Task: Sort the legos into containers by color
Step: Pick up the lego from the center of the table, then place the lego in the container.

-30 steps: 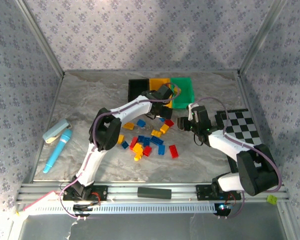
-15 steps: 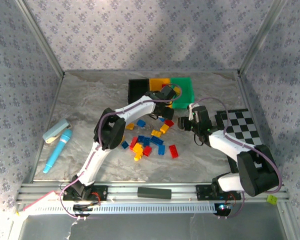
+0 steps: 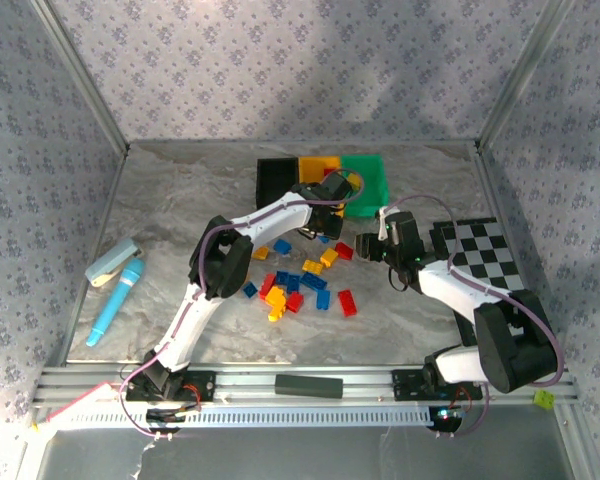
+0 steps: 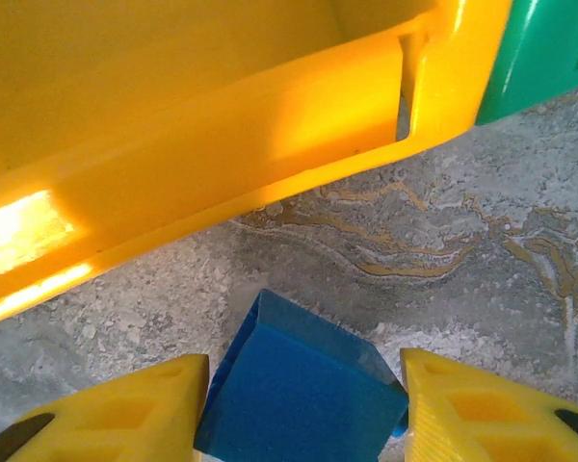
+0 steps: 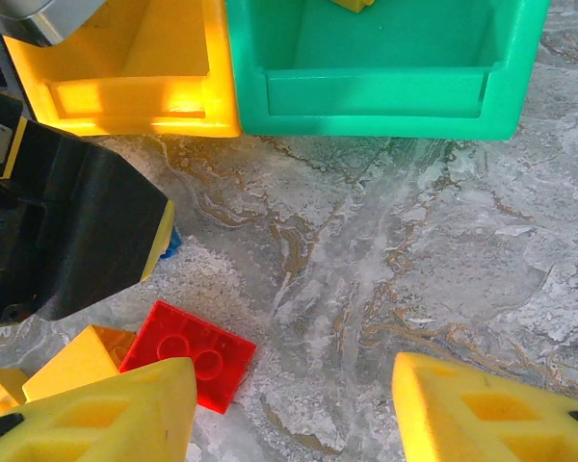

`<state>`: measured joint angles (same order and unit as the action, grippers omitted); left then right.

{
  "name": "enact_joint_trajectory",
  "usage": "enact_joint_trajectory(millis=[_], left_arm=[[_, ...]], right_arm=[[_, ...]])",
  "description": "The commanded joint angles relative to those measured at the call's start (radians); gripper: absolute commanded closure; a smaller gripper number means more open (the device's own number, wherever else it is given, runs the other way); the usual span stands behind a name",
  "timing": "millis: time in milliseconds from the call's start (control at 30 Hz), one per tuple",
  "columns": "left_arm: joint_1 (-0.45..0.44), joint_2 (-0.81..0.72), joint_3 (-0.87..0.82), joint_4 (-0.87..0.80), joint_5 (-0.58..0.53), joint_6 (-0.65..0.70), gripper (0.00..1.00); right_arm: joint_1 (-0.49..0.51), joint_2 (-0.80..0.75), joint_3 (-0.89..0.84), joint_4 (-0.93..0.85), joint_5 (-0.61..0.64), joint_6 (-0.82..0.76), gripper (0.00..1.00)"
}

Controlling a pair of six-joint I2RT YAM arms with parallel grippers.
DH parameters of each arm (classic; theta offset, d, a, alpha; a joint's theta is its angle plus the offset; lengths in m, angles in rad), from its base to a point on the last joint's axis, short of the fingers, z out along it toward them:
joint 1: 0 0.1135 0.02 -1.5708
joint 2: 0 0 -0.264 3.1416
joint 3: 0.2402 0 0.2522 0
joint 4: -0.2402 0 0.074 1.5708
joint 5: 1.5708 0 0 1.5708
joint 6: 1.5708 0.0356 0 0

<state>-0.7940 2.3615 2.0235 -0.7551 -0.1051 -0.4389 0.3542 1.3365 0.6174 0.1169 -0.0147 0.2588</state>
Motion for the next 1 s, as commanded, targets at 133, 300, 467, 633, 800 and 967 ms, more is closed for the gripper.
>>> enact_joint_trajectory(millis=[133, 300, 467, 633, 800, 967], left_arm=[[-0.019, -0.131, -0.047, 0.011, -0.062, 0.012, 0.55], [-0.017, -0.231, -0.094, 0.026, -0.125, 0.03, 0.55], [0.012, -0.298, -0.116, 0.019, -0.189, 0.062, 0.55], [0.091, -0.297, -0.094, 0.002, -0.189, 0.098, 0.55], [0.165, -0.24, -0.008, -0.025, -0.211, 0.133, 0.55], [0.222, -0.154, 0.084, -0.042, -0.184, 0.163, 0.49]], right_arm=[[-0.026, -0.075, -0.046, 0.024, 0.015, 0.04, 0.42], [-0.074, -0.152, -0.097, 0.021, 0.092, 0.094, 0.42], [-0.17, -0.182, -0.151, 0.069, 0.012, 0.15, 0.42], [-0.169, -0.152, -0.141, 0.088, -0.02, 0.144, 0.42], [-0.148, -0.115, -0.119, 0.089, -0.035, 0.132, 0.41], [-0.103, -0.072, -0.089, 0.086, -0.04, 0.113, 0.41]])
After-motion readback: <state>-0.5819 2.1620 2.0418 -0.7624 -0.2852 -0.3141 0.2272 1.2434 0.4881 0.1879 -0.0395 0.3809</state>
